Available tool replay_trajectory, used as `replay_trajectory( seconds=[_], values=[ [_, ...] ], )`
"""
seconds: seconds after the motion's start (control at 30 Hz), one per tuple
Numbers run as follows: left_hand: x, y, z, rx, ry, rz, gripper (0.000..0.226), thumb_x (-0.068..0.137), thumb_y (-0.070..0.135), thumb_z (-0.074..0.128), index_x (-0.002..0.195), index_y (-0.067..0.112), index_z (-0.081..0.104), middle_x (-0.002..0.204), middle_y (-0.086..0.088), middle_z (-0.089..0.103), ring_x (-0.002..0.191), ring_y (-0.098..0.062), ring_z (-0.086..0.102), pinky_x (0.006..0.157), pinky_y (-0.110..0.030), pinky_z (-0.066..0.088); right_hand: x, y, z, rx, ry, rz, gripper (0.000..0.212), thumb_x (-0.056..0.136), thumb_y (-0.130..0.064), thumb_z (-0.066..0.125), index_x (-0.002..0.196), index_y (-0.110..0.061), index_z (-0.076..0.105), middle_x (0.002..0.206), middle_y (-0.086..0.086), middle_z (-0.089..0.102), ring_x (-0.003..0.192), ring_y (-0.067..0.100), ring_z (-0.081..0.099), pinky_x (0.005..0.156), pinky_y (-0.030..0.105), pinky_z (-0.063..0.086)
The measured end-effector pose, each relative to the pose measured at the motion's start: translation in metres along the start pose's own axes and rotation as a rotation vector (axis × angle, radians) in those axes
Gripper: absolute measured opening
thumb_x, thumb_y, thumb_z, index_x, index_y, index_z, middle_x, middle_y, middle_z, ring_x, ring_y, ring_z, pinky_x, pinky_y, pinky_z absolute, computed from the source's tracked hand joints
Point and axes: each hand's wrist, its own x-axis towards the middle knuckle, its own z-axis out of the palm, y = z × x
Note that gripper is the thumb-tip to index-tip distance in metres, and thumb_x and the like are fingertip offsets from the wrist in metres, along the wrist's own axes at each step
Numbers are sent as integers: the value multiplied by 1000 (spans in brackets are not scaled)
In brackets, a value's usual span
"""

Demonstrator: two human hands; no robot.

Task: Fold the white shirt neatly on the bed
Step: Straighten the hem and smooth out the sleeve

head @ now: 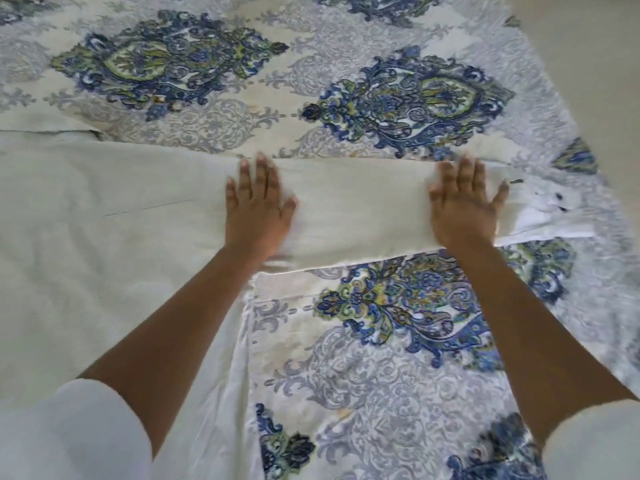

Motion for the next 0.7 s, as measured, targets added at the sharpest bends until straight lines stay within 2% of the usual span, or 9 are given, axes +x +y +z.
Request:
replay_trajectory(
  seconds=[0.13,0.2,0.37,0.43,0.5,0.53,0.6,0.63,0.7],
  values=[
    [12,100,-1,-43,-42,298,60,100,40,18,149,14,-6,158,-5,-10,145,-22,-9,116,-40,-6,-5,-15,2,-20,-3,-222,53,101,-35,15,149,-26,-3,158,-5,-11,145,17,-10,113,53,-5],
    [17,126,10,-24,-50,328,60,100,40,18,150,15,-3,158,-4,-7,146,-22,-7,116,-40,-5,-8,1,12,-20,4,-213,52,100,-40,14,149,-31,0,158,-8,-7,146,14,-6,113,52,-5],
    [16,124,24,17,-15,327,60,99,42,17,150,15,1,159,-5,-4,146,-24,-6,117,-42,-4,1,75,6,141,-10,22,50,101,-38,18,149,-29,7,159,-6,0,146,13,-4,114,51,-4],
    [18,132,18,17,-45,295,62,98,44,17,150,14,-2,158,-4,-8,145,-26,-9,115,-48,-6,1,91,-3,339,175,125,48,101,-31,26,148,-25,21,157,0,17,145,17,11,114,40,7],
    [25,151,13,18,-67,331,66,96,50,17,149,18,-6,157,0,-15,144,-29,-13,109,-61,-6,3,116,-8,486,380,387,45,96,-29,29,138,-17,43,144,10,43,134,26,33,101,30,21],
    [28,161,12,7,-79,370,66,95,54,16,149,23,-8,157,2,-17,143,-30,-15,106,-67,-6,7,129,-6,548,385,542,49,93,-32,28,132,-13,50,136,14,49,128,28,40,95,30,23],
    [30,176,16,4,-117,435,64,93,59,12,147,33,-10,156,5,-19,142,-32,-20,103,-73,-5,16,148,-3,667,308,742,56,90,-42,32,123,-4,56,126,21,56,120,32,48,98,33,31],
    [31,180,21,23,-123,444,63,92,61,10,147,36,-9,156,6,-19,141,-33,-22,102,-74,-6,21,157,2,716,239,775,59,88,-47,37,120,-1,57,122,22,58,115,34,52,98,37,38],
    [33,182,30,52,-104,437,63,90,63,7,146,40,-9,156,7,-17,141,-32,-22,101,-74,-7,25,166,0,843,104,794,68,80,-58,52,117,-1,58,109,15,62,98,29,59,86,39,48]
  ],
)
